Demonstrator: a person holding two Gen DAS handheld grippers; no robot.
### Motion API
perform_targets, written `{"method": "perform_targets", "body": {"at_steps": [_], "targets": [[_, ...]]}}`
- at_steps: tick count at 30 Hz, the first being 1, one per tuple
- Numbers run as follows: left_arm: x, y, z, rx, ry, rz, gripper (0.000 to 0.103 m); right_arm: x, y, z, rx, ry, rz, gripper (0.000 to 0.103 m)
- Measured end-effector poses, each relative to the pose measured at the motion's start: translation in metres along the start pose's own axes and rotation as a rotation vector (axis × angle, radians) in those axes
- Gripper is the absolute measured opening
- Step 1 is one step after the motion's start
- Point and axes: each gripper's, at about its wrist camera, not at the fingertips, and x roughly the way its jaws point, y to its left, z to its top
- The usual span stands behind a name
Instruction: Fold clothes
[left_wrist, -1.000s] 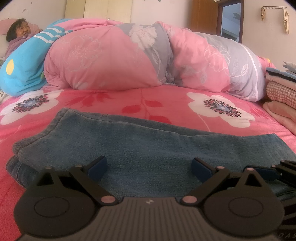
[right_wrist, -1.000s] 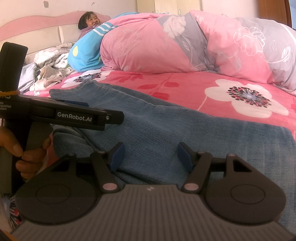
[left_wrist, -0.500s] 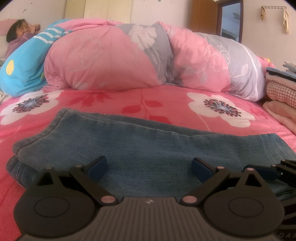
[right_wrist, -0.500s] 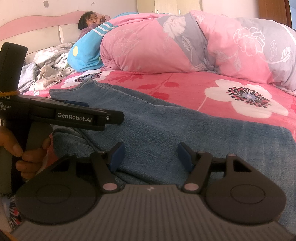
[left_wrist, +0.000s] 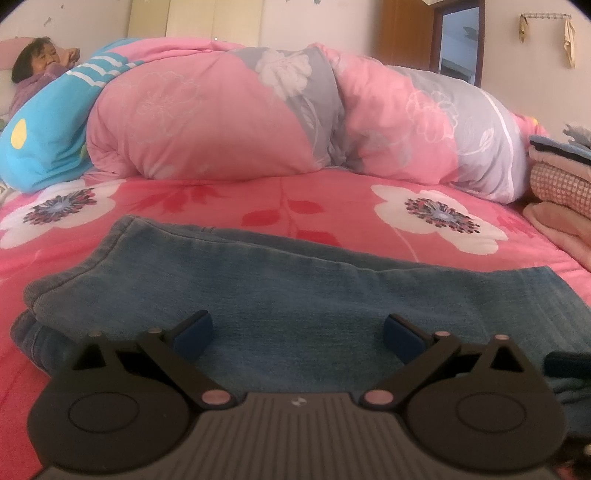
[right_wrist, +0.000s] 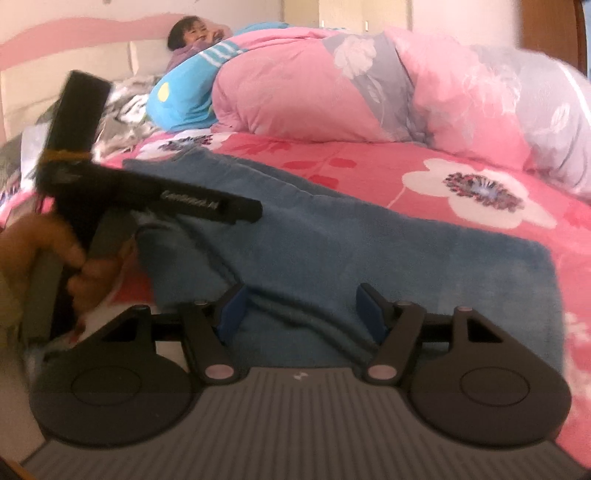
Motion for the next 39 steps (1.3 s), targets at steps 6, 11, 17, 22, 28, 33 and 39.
{"method": "perform_targets", "body": {"at_steps": [6, 11, 17, 22, 28, 33, 39], "targets": [[0.0, 0.0, 0.0, -0.001, 0.0, -0.001, 0.1, -0.022, -0.032, 0.039, 0.125, -0.141, -0.066, 0.066], [0.0, -0.001, 0.0, 0.002, 0.002, 0.001, 0.1, -0.001, -0.059, 0.051, 0.139, -0.108, -0.217, 0.066], [0.0, -0.001, 0.0, 0.008, 0.003, 0.004, 0.101, 0.035, -0.067, 0.021, 0.089, 0.066, -0.258, 0.067], [0.0, -0.002, 0.0, 0.01, 0.003, 0.006, 0.101, 0.008, -0.089, 0.031, 0.206, -0.008, -0.283, 0.068], [0.0, -0.002, 0.0, 0.012, 0.003, 0.007, 0.101, -0.014, -0.14, 0.026, 0.323, -0.066, -0.473, 0.068], [0.001, -0.003, 0.0, 0.015, 0.004, 0.009, 0.101, -0.018, -0.153, 0.02, 0.392, -0.083, -0.431, 0.068], [0.001, -0.003, 0.0, 0.017, 0.004, 0.011, 0.101, -0.011, -0.122, 0.038, 0.316, -0.128, -0.288, 0.068]]}}
